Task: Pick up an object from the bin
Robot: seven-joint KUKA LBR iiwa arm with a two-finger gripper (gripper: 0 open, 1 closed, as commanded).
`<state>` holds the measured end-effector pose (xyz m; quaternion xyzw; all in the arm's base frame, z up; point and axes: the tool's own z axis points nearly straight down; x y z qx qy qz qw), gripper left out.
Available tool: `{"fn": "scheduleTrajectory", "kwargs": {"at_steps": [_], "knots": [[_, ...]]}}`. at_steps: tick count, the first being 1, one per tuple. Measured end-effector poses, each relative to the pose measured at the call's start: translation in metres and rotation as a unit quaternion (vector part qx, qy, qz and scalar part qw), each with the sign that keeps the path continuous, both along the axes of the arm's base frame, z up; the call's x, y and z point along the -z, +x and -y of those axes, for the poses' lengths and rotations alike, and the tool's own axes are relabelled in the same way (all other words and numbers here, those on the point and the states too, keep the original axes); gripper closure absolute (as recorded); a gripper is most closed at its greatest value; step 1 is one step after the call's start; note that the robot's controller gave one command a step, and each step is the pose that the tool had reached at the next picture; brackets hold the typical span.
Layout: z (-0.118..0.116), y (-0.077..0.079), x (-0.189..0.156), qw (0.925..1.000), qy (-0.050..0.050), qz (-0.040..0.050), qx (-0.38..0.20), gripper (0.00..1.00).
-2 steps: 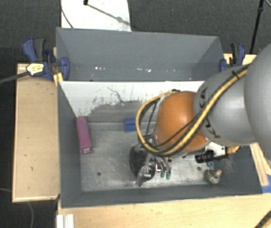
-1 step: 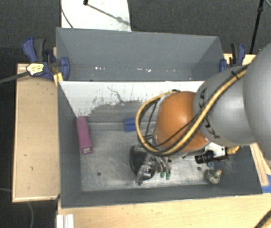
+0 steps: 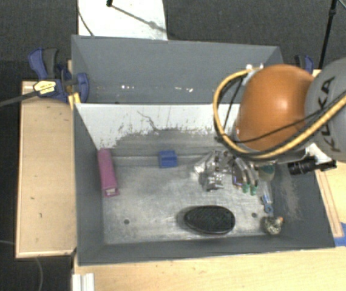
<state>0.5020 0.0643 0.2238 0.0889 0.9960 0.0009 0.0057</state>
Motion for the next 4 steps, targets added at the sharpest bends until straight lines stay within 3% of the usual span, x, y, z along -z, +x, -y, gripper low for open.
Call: {"fn": "scheduleTrajectory", "kwargs": {"at_steps": [1, 2, 3, 4], "knots": [[-0.001, -0.002, 0.004, 1.0000, 0.000, -0.0047, 0.000, 0.00], [-0.031, -0.028, 0.129, 0.9936, -0.001, -0.0084, -0.113, 0.00], [0.037, -0.017, 0.120, 0.9825, -0.003, -0.0038, -0.186, 0.00], [0.035, -0.017, 0.120, 0.9827, -0.001, -0.0040, -0.185, 1.00]]}}
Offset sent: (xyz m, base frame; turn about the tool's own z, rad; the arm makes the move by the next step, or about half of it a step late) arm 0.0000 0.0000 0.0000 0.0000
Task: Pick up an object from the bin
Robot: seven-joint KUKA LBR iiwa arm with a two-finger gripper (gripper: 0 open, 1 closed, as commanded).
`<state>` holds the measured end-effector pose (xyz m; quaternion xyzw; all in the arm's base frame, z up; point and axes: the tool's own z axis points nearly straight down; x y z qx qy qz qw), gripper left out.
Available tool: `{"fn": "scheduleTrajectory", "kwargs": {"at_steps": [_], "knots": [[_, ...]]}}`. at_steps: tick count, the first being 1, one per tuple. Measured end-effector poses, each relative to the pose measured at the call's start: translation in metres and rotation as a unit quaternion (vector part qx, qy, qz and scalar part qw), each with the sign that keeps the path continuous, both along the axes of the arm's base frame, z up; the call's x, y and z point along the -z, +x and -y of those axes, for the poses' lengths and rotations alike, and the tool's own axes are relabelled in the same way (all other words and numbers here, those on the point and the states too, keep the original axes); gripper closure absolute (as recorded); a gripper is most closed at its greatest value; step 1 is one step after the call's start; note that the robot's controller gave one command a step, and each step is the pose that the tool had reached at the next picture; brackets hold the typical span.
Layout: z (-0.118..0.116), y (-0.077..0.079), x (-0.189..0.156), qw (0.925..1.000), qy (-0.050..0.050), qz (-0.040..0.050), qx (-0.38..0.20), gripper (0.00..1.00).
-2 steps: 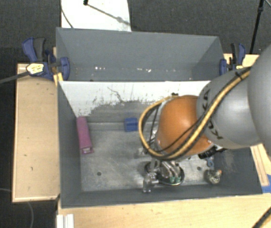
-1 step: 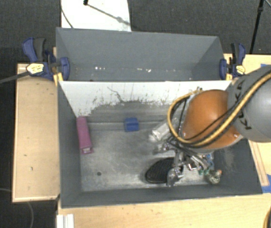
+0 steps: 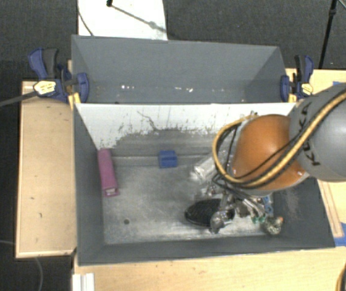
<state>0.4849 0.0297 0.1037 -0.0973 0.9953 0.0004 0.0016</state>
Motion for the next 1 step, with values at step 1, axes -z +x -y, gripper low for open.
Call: {"fn": "scheduleTrajectory", "kwargs": {"at_steps": [1], "knots": [[-0.0006, -0.0008, -0.0960, 0.9999, 0.000, 0.0029, 0.010, 1.00]]}}
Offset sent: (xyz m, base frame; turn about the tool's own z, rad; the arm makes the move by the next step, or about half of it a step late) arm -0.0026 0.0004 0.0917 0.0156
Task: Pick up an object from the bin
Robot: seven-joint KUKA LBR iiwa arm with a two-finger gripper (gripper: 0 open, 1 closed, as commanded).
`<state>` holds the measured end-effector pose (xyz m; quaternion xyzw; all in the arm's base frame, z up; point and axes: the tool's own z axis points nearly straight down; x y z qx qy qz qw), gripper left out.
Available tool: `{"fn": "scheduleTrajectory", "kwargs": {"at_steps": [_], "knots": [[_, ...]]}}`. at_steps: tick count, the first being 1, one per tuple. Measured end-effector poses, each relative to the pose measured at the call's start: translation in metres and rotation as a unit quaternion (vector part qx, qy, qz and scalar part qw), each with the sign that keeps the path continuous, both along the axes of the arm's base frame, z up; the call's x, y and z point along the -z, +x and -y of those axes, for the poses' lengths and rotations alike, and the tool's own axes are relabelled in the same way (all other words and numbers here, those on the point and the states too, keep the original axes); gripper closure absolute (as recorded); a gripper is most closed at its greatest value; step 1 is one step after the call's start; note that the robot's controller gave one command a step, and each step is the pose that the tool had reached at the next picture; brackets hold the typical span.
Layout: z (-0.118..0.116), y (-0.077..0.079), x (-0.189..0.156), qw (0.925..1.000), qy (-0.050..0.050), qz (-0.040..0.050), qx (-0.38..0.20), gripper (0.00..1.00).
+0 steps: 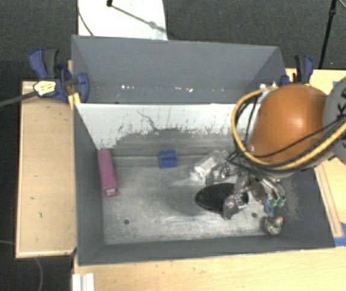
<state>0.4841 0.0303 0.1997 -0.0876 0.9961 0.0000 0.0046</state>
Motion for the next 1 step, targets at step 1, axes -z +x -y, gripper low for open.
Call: {"fn": "scheduleTrajectory", "kwargs": {"at_steps": [1], "knots": [[-0.0216, 0.0044, -0.1002, 0.9846, -0.001, -0.0012, -0.175, 1.00]]}}
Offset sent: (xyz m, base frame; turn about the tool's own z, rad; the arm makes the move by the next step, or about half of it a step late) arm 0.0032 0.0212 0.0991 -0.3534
